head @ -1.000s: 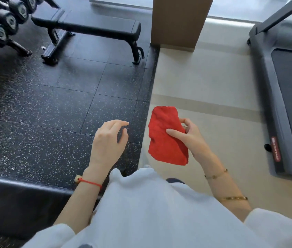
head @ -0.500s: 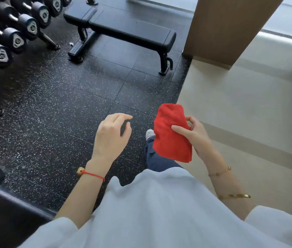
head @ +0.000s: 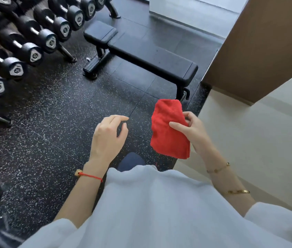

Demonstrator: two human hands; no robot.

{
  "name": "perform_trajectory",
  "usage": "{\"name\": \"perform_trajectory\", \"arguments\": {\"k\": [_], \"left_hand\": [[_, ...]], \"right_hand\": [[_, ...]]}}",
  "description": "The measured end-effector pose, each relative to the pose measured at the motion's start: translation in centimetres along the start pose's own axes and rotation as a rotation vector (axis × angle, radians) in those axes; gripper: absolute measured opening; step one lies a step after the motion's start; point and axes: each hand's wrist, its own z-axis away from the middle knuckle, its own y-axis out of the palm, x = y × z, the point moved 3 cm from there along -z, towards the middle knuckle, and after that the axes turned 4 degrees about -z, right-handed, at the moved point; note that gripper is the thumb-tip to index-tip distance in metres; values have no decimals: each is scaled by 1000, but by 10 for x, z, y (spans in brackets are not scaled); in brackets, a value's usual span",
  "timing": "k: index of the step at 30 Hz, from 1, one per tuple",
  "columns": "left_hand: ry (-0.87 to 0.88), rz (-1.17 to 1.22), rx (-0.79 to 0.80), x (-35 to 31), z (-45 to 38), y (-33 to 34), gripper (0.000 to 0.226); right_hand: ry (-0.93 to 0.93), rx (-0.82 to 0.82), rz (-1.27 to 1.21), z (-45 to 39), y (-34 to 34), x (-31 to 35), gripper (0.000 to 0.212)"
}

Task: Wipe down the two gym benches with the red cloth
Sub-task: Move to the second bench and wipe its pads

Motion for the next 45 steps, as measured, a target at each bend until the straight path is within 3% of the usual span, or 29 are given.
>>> {"name": "perform_trajectory", "arguments": {"k": [10, 17, 24, 34, 45], "left_hand": [[14, 27, 49, 65, -190, 29, 18], [196, 35, 76, 107, -359, 34, 18], [352, 56, 160, 107, -486, 58, 20], [412, 56, 260, 75, -624, 153, 22], [391, 34, 358, 53, -730, 338, 24]], "right_hand": [[11, -88, -14, -165, 36, 55, 40], [-17, -190, -96, -289, 84, 108, 42], [2, -290, -140, -375, 104, 139, 42], [79, -454, -97, -501, 38, 147, 37], [188, -477, 70, -689, -61, 90, 43]]}}
